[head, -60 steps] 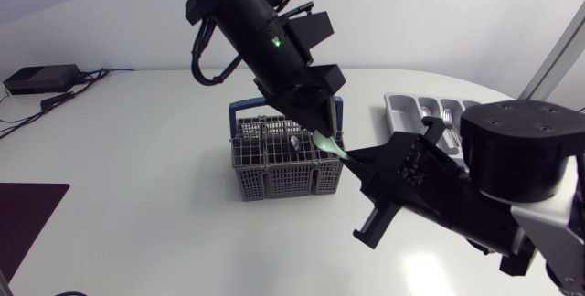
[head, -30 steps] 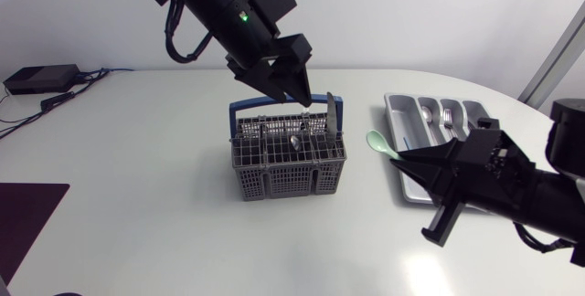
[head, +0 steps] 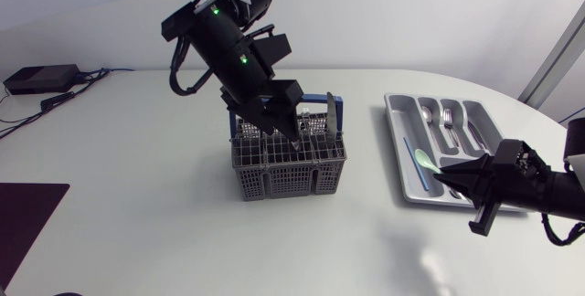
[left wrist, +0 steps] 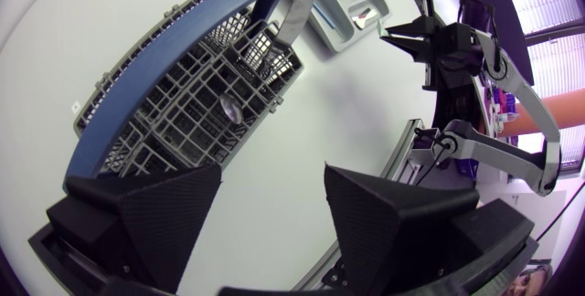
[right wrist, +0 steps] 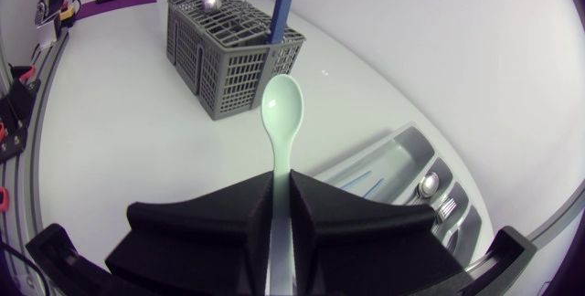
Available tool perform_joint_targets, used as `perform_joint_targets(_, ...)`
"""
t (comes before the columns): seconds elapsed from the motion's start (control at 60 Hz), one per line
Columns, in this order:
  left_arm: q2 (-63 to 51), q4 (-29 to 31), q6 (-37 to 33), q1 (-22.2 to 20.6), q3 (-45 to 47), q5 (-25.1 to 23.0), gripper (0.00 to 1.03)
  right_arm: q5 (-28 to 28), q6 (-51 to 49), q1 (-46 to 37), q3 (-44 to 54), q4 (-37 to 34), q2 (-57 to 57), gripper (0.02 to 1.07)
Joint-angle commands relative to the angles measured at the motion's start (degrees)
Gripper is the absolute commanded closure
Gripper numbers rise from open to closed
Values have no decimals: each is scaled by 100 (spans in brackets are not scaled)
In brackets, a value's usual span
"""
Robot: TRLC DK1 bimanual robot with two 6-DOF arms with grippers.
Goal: Unload the cutlery basket into the drawer organizer.
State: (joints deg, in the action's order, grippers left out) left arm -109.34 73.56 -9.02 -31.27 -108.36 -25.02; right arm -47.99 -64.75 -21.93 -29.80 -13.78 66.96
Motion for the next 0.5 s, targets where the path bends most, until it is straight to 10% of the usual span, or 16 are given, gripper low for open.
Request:
perform_joint_targets(0.0, 194, -17, -83, 42, 148, -3, 7, -106, -908, -285, -377, -283, 555, 101)
perform_joint_targets(0.483, 176, -17, -39, 42, 157, -3, 7, 228, -4019, -1507, -2346, -1874, 3113, 101)
